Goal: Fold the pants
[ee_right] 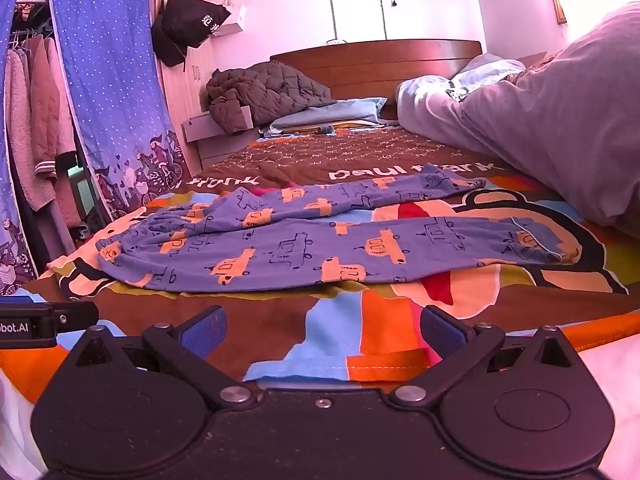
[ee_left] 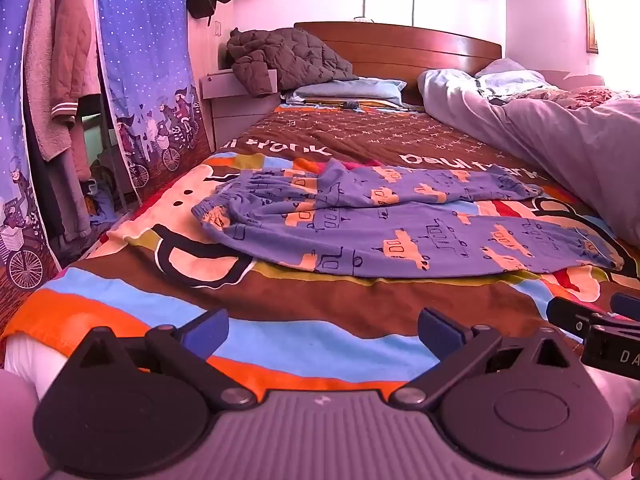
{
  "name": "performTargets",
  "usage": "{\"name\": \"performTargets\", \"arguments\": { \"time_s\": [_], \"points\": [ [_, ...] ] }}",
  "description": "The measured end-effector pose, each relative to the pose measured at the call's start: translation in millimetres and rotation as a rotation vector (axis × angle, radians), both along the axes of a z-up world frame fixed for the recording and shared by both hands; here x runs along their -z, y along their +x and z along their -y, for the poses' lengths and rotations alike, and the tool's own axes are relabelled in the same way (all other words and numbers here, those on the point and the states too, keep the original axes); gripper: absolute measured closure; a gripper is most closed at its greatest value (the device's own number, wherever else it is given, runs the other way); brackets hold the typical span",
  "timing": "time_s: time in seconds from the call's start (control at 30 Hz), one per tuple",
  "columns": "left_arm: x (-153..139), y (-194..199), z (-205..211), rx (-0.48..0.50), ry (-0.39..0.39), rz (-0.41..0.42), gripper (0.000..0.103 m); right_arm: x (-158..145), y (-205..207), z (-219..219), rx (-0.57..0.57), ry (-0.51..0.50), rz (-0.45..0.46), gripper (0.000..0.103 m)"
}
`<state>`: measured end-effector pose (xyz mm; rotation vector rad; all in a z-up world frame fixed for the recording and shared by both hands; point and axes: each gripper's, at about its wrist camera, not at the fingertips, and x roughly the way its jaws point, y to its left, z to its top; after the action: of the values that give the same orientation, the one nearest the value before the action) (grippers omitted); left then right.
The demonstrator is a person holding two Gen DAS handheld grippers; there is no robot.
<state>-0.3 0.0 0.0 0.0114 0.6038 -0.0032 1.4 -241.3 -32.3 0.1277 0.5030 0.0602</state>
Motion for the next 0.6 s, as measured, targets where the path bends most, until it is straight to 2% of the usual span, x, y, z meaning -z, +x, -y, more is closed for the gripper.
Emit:
{"name": "performTargets", "arguments": {
  "time_s": [0.6],
  "points": [
    [0.4,0.2,-0.1,-0.004,-0.004,-0.004,0.000,0.4,0.7,0.4,0.000,0.002,-0.012,0.001]
  ]
}}
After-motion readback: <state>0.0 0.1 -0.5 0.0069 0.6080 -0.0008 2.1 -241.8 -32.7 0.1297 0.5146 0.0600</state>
